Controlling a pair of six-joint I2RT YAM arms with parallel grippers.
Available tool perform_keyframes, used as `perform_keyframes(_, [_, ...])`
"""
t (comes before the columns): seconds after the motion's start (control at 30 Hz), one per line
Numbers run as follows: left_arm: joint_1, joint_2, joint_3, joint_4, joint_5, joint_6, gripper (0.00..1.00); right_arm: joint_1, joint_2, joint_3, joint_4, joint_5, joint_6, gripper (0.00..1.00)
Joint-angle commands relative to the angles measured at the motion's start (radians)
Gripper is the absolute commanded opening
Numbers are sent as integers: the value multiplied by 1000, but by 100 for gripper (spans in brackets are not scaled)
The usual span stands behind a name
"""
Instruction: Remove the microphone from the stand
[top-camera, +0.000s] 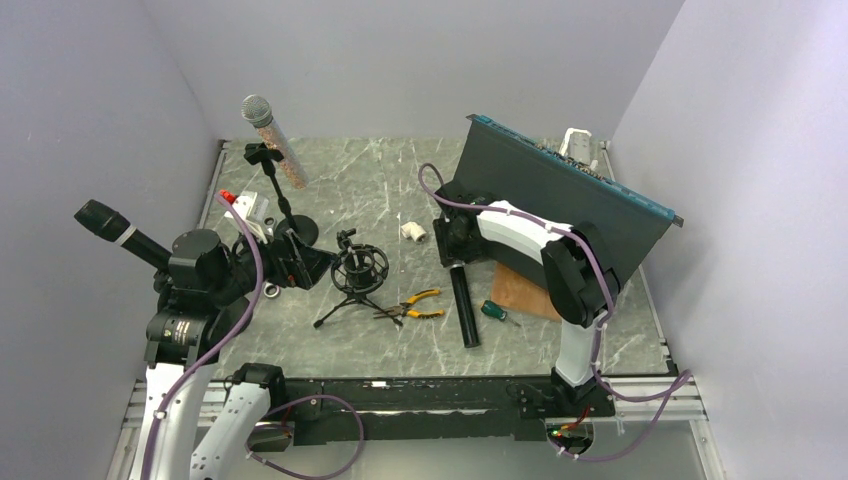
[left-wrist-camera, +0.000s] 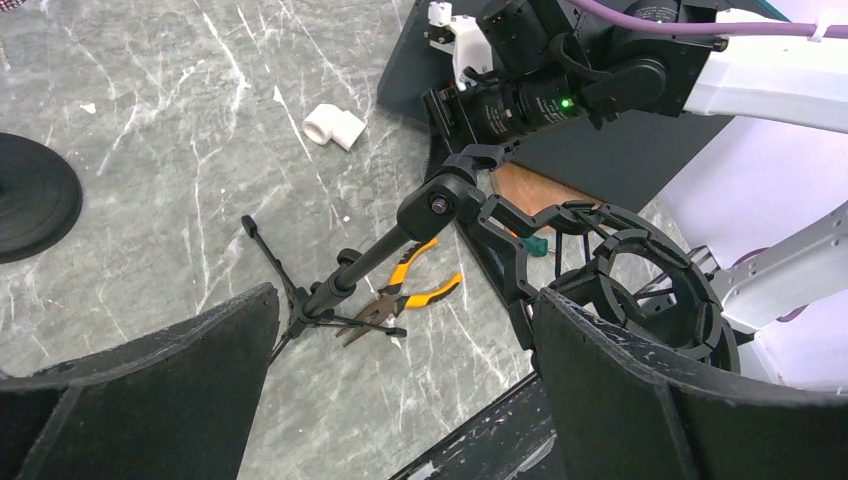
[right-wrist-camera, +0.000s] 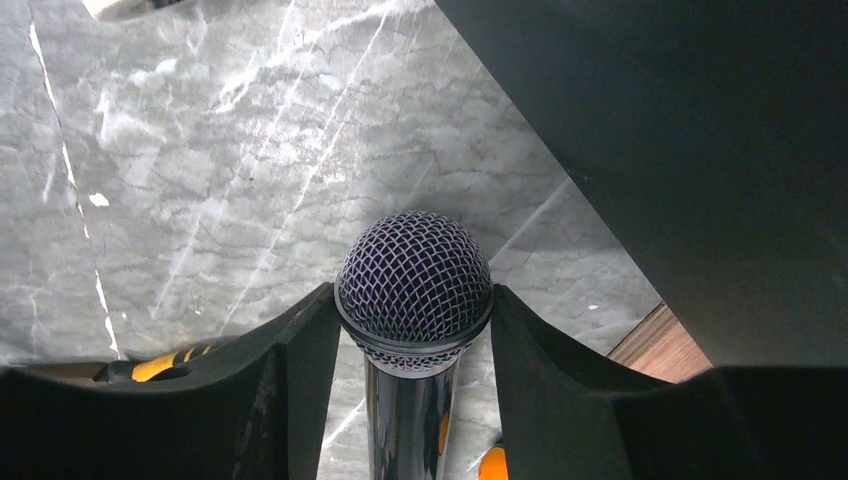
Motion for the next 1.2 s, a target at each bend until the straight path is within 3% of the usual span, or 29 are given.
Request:
perform_keyframes(0.0, [-8,-8,-10,-5,9,3,99,-1,-4,2,63,41,19,44])
perform_keyframes(0.37, [-8,-3,28,-17,15,0,99,-1,-27,32,26,35,-11,80])
perform_keyframes(0.5, [-8,12,60,-19,51,-15,99,8,-92,51,-7,31,-19,86])
perform_keyframes(0.63, [-9,14,75,-14,68,-29,99,9,-203,31,-9,-62,-17,88])
perform_keyframes(0.9, [-14,40,82,71,162,-109,98,38,-329,-59,230,-586,152,86])
perform_keyframes(1.03, [-23,44,81,85,180,-122,98,82,-298,-85,446,-786,289,86])
perform_keyframes(1.17, [-32,33,67,54,147,-101,98,112,-197,-38,510,-888,306,79])
